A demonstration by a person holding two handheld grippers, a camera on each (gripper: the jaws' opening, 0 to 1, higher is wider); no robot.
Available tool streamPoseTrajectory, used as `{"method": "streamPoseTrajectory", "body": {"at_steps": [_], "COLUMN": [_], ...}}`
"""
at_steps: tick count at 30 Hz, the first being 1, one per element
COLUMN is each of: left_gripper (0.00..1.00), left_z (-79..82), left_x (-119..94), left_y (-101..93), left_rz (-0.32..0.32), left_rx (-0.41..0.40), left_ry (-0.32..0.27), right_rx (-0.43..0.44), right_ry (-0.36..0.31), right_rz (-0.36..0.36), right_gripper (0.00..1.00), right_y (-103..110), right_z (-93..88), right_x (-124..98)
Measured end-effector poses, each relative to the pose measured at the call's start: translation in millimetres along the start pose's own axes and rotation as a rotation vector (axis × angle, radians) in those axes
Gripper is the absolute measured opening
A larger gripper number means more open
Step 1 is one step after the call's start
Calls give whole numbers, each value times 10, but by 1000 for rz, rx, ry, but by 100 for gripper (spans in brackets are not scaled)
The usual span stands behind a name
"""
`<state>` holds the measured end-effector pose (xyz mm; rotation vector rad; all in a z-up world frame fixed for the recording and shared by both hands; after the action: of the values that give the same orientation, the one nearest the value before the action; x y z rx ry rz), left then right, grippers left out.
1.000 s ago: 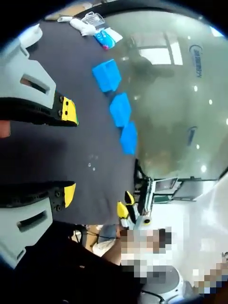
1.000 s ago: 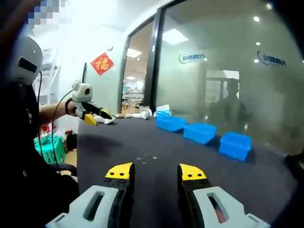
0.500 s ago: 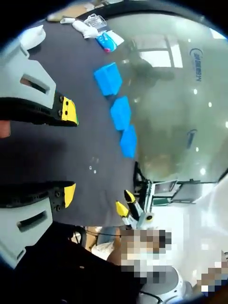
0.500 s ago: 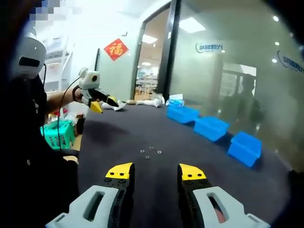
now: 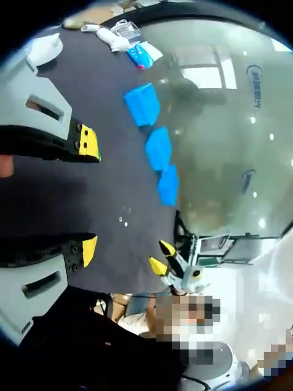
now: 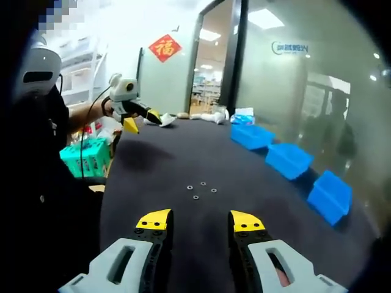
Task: Sort the screws, nuts, and washers into the corresponding bins
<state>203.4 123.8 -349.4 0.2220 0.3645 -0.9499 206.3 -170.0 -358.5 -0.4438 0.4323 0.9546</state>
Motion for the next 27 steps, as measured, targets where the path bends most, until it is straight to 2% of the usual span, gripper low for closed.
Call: {"method": "streamPoseTrajectory", "body": {"at_steps": [12, 18, 27], "left_gripper": [44, 44, 44], "left_z": [-36, -36, -69], "left_x": [23, 16, 8], "left_y": [-39, -47, -54], "left_rz": [-13, -12, -18], "left_rx": [8, 8, 12], "left_ry": [17, 14, 28], "right_rx": [-87, -97, -147], "right_ry": [84, 119, 212], "right_rz": [72, 114, 178], "right_gripper": [32, 30, 30], "right_y": [-14, 6, -10], "right_z": [103, 141, 164], "right_x": [155, 289, 487]}}
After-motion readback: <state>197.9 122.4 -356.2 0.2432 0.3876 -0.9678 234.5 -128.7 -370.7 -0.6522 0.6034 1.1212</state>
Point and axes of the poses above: the point that each gripper's makers call its tool centre point, and the gripper's own axes: x roughly forward along the fingers, y roughly to its left, z roughly out of its top, the point moved 4 cm from there along -x, roughly backward along the fingers, and after that the axes turned 5 degrees about y, right-handed, at the moved point
